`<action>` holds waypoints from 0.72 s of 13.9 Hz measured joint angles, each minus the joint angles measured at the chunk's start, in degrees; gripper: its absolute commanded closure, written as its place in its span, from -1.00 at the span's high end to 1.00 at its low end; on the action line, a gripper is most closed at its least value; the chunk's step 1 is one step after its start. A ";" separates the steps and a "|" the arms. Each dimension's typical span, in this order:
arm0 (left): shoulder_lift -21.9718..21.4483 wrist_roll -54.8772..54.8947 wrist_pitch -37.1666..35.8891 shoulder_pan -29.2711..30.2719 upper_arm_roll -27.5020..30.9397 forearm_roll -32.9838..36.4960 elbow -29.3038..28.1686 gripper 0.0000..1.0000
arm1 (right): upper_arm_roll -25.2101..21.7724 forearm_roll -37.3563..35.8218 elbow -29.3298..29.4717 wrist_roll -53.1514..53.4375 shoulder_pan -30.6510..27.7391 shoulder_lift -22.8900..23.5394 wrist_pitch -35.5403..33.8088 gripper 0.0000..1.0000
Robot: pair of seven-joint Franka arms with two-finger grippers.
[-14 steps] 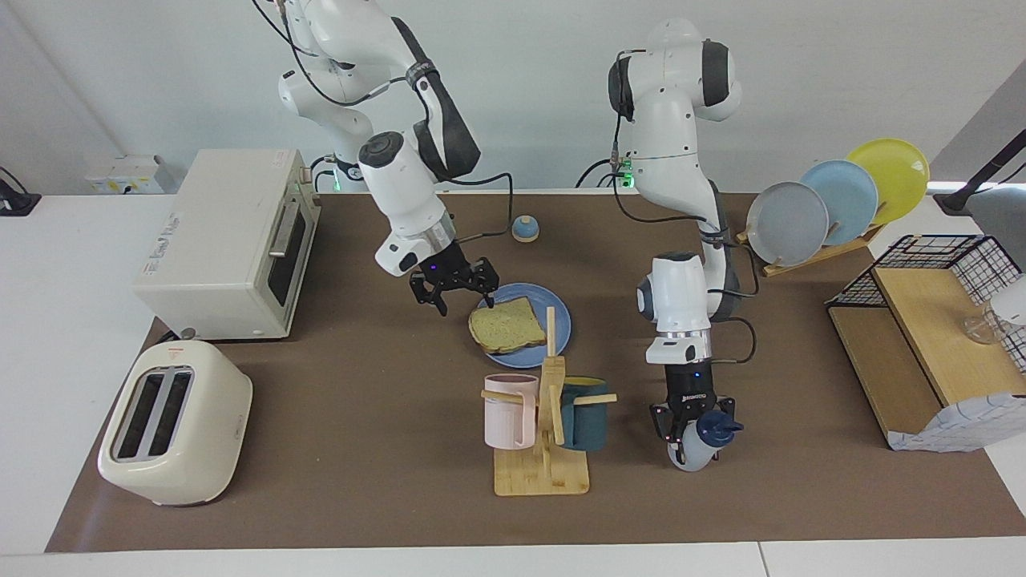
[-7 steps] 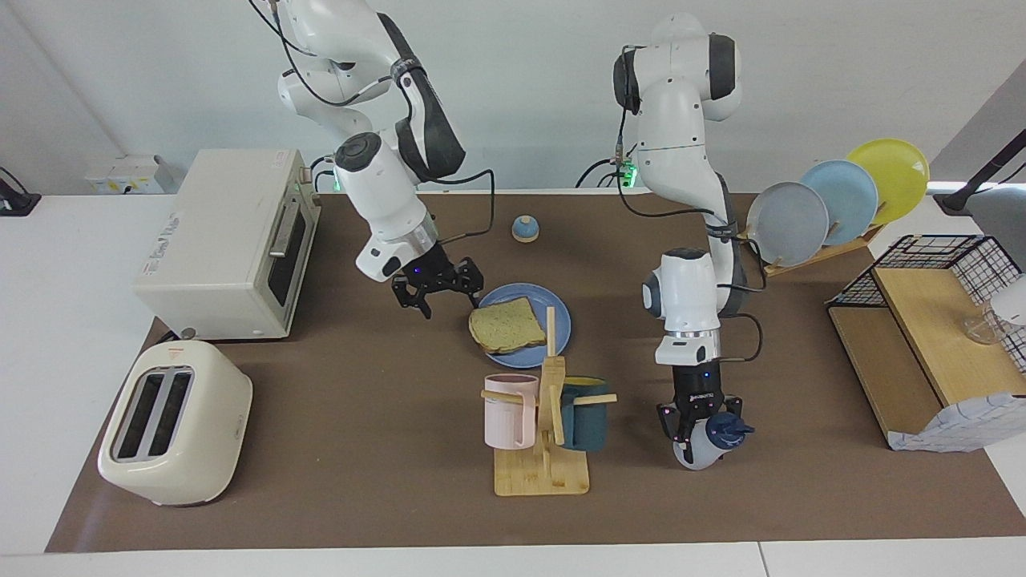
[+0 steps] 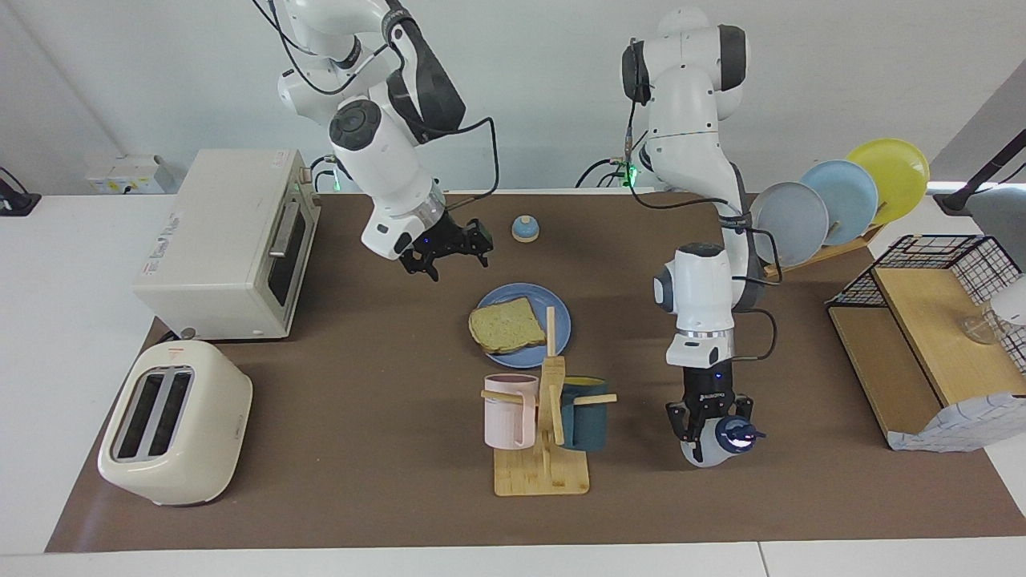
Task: Put bread on plate and add seasoning
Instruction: 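Lower the bread onto the plate while the left gripper grasps the bottle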
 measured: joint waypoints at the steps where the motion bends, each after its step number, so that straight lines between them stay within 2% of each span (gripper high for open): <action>1: -0.17 0.00 -3.30 0.64 0.01 1.21 1.95 -1.00 | -0.02 1.31 1.21 0.86 -0.12 -0.31 -2.67 1.00; 3: -0.88 0.28 -8.86 1.65 0.00 2.60 5.05 -1.00 | 0.17 5.46 2.04 4.05 0.21 -1.23 -5.27 1.00; 7: -2.08 3.51 -16.74 3.15 -0.37 2.76 8.57 -1.00 | 0.70 10.29 2.19 9.93 0.72 -2.74 -5.48 1.00; 10: -5.56 8.11 -24.86 3.98 -0.75 2.75 10.40 -1.00 | 0.69 13.90 2.20 12.62 0.68 -2.92 -5.45 1.00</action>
